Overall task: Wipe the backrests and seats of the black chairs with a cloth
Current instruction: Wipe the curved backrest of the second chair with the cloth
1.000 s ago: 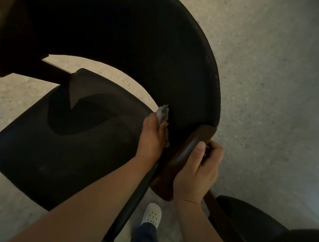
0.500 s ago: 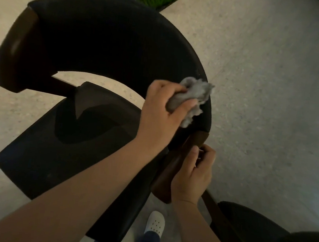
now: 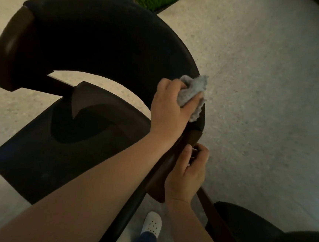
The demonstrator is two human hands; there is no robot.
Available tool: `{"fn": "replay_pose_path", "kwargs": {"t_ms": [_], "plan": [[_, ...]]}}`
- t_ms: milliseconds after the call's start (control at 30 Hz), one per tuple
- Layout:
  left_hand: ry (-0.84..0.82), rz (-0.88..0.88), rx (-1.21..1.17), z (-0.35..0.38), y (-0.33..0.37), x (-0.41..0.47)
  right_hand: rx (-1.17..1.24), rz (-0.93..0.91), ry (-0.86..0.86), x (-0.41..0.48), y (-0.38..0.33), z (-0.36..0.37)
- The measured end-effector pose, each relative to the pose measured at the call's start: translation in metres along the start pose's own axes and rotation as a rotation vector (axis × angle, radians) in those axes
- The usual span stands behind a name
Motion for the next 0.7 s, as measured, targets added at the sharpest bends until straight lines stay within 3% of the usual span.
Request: {"fn": "replay_pose_path", "kwargs": {"t_ms": [200, 467, 700], "plan": [[0.104, -0.277, -0.076, -0.020, -0.037, -0.014, 0.016, -0.024, 0.002, -0.001, 0.000, 0.000], [0.008, -0.025, -0.077, 0.007, -0.005, -0.010, 0.016, -0.022, 0.012, 0.000, -0.001, -0.001], [0.051, -0.145, -0.103, 0.012, -0.036, -0.015, 0.025, -0.025, 0.013, 0.000, 0.002, 0.000]]}}
Point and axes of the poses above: each hand's wrist, its own x-axis towards the middle knuckle, its own z-axis out of the palm, y = z × x, the point moved 7 cm from there along x, towards the middle knuckle, and after that the axes turned 12 degrees about -y, right-handed, at the moved point
